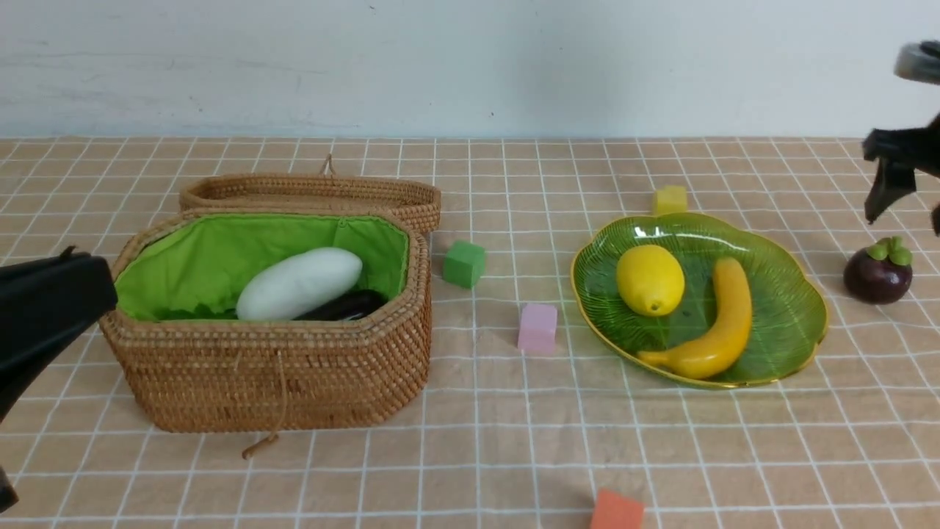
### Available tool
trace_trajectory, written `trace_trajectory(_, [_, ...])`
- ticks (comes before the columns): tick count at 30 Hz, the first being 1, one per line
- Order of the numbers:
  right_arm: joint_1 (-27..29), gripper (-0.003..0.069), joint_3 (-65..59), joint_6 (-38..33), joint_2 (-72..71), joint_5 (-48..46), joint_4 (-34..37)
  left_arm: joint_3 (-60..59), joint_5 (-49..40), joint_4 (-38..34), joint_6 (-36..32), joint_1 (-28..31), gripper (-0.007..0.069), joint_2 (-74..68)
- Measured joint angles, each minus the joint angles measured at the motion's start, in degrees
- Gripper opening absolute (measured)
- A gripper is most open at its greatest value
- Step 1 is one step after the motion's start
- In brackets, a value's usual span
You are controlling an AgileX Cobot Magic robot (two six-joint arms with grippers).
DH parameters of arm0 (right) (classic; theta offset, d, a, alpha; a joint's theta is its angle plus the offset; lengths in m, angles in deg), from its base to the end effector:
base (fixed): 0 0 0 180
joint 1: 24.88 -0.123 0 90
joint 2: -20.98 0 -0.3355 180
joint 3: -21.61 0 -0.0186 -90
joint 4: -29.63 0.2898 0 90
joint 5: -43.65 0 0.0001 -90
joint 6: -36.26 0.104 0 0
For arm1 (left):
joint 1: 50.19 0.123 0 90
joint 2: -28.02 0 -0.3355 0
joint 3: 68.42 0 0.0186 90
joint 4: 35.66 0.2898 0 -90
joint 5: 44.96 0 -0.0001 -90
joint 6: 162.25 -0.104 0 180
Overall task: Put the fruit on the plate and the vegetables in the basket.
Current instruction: Use the right arm to grab a mangosteen and put it into the right plate
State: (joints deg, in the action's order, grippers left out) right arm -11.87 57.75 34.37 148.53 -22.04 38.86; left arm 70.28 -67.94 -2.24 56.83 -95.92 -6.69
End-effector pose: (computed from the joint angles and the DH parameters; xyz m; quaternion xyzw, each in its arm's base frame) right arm 0.5247 -0.1056 0.3058 0.1125 0.9706 0.0521 0.2064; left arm 0.0872 -0.0574 0.3923 0.1704 0.7196 -0.2295 0.6329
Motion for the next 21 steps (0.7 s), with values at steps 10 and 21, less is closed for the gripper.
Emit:
trace_trajectory(10, [1.2, 0.0678, 0.0, 0.0, 8.1, 9.2, -3.2, 0.0, -0.1, -0.3, 0.0, 0.0, -0.0006, 0.0])
trace_trajectory(21, [1.2, 0.0613, 0.0, -3.0, 13.8, 13.1, -2.7, 0.0, -1.6, -1.1, 0.0, 0.0, -0.0005, 0.0])
